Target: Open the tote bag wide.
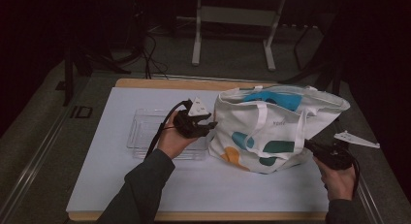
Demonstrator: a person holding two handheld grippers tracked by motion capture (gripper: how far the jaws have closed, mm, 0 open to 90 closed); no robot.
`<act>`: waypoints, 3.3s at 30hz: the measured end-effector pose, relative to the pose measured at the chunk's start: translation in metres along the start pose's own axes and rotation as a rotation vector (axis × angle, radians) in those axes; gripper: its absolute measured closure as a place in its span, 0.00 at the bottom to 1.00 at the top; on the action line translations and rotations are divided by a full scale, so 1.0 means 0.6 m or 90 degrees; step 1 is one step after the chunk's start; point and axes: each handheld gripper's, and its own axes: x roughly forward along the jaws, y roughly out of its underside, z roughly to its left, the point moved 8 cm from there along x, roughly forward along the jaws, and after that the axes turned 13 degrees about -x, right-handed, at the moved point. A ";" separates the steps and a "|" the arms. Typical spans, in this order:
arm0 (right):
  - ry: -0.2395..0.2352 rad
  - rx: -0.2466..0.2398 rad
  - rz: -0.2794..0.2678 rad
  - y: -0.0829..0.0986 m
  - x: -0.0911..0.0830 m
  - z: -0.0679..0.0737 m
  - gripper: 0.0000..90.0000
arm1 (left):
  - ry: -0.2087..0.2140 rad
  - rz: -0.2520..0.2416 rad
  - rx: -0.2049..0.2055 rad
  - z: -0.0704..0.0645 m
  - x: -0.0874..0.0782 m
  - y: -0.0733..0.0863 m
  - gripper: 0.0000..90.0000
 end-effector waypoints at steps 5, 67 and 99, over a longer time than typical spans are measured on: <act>0.001 -0.006 0.002 -0.001 -0.002 0.001 0.98 | -0.007 0.002 0.006 0.004 0.004 -0.014 0.68; 0.040 -0.139 0.012 0.015 -0.029 0.078 0.98 | 0.050 0.012 -0.030 -0.024 0.010 0.003 0.94; 0.021 -0.148 0.081 0.091 -0.001 0.089 0.99 | 0.059 0.098 -0.023 -0.042 0.061 0.080 0.94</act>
